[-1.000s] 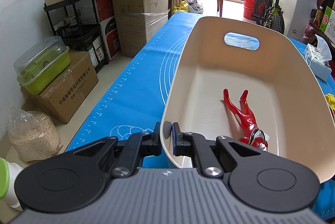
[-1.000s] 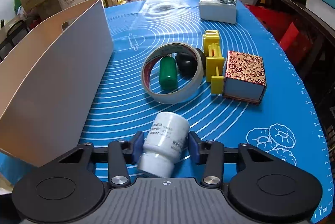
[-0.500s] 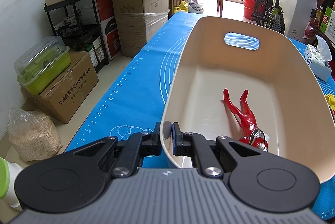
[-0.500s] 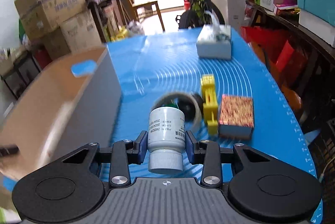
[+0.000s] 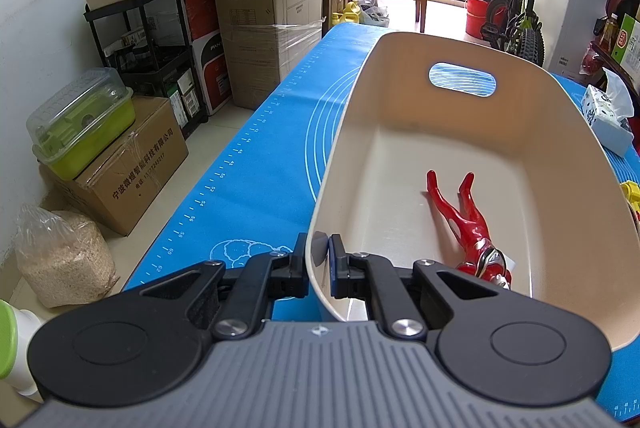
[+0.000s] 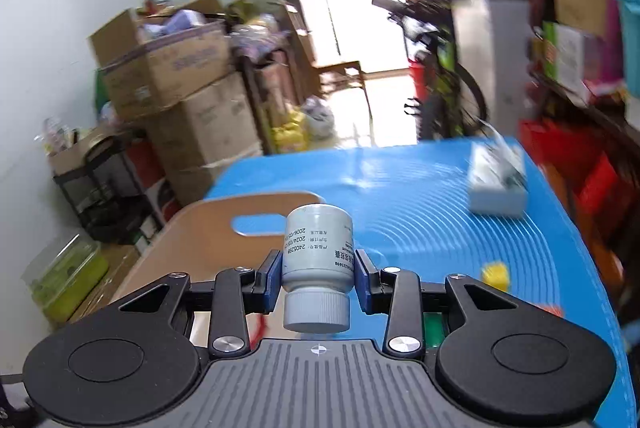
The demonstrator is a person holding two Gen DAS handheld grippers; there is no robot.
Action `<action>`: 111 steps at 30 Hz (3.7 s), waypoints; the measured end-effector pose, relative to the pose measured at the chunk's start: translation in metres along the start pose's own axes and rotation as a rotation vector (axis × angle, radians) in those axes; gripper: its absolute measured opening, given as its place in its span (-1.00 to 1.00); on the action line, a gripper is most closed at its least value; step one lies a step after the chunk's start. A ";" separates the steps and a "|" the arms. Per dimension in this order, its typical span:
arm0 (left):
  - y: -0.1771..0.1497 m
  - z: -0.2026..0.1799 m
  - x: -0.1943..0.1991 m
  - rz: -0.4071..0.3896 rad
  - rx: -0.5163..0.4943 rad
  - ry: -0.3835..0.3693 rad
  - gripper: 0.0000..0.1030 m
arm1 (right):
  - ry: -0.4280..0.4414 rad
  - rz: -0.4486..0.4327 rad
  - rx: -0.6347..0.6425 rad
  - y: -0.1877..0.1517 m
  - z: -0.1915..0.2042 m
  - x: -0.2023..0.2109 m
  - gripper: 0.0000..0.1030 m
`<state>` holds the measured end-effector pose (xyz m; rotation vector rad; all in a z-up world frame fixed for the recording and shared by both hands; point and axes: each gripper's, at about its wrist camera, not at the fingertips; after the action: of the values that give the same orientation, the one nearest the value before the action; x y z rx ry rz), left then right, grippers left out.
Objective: Organize rigid objects
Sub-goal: 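Carry the white pill bottle into the basket and release it, then grasp the red floral box with the right tool, then carry the red floral box into the basket and lower it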
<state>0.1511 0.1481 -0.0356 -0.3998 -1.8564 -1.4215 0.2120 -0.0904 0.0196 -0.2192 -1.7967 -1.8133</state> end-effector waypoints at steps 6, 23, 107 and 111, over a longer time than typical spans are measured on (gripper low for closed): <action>0.001 0.001 0.000 -0.001 0.002 0.000 -0.78 | 0.089 0.042 0.045 0.008 0.035 -0.015 -0.15; 0.000 0.001 0.001 -0.005 -0.002 0.002 -0.79 | 0.159 0.326 0.214 -0.043 0.100 -0.062 -0.15; 0.000 0.003 0.003 -0.005 0.006 0.007 -0.77 | -0.278 0.127 -0.068 -0.058 -0.151 0.006 0.16; 0.000 0.003 0.003 -0.005 0.007 0.007 -0.77 | -0.222 0.053 -0.037 -0.033 -0.130 0.019 0.16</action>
<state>0.1477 0.1506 -0.0336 -0.3864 -1.8574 -1.4179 0.2153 -0.2223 -0.0107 -0.4952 -1.8873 -1.8452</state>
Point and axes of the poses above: each gripper's, at about its wrist camera, not at the fingertips, and x roughly against the way its jaws point, z to its left, y to its top, and after that the axes turned 10 degrees about x, right-handed
